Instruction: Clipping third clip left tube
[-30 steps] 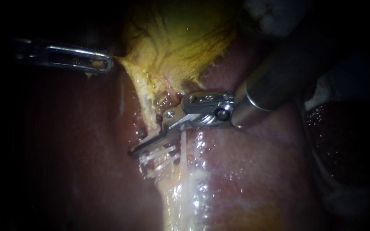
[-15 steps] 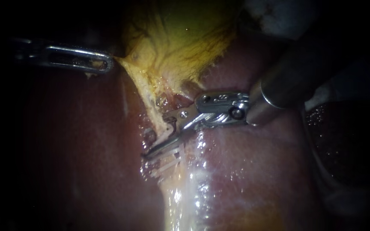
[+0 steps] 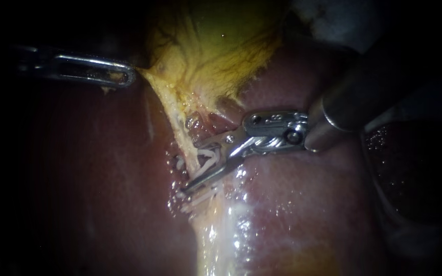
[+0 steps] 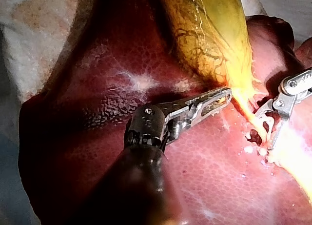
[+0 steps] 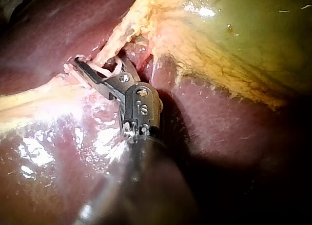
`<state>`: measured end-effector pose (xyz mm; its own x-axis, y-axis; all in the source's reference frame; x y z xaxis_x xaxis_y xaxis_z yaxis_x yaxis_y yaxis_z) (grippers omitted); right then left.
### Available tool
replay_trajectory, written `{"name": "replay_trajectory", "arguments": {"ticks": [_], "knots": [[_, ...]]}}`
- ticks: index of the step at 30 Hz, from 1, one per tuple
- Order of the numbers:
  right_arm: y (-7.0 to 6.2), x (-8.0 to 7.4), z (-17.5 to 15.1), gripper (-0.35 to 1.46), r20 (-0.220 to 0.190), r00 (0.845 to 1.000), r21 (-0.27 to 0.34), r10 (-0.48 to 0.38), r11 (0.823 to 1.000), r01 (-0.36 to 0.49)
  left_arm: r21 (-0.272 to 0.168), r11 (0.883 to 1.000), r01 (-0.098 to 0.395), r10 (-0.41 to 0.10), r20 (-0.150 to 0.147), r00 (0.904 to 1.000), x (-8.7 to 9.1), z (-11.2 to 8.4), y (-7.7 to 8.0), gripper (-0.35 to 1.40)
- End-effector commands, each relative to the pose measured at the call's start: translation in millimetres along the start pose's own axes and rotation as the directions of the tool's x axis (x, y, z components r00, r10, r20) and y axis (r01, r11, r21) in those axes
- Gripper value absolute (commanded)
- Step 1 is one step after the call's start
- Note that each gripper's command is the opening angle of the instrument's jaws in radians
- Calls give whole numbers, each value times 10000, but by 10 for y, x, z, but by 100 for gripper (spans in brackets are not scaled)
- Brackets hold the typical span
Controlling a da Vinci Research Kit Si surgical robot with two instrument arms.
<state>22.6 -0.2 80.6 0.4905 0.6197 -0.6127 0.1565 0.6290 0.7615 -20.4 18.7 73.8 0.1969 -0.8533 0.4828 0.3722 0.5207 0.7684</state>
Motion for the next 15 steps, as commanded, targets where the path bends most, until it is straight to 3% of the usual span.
{"name": "replay_trajectory", "arguments": {"ticks": [1,7,15], "knots": [[0,0,1,57,24,10000,-21,59,10000,-59,-1,10000,0,0,-1,10000,0,0,0,-35],[1,-1,5,57,-888,9946,522,531,9975,-486,0,10000,0,0,-1,10000,0,0,0,-35],[0,-4,14,55,-1997,9682,2131,1507,9711,-1072,-1,10000,0,0,-1,10000,0,0,0,-35]]}}
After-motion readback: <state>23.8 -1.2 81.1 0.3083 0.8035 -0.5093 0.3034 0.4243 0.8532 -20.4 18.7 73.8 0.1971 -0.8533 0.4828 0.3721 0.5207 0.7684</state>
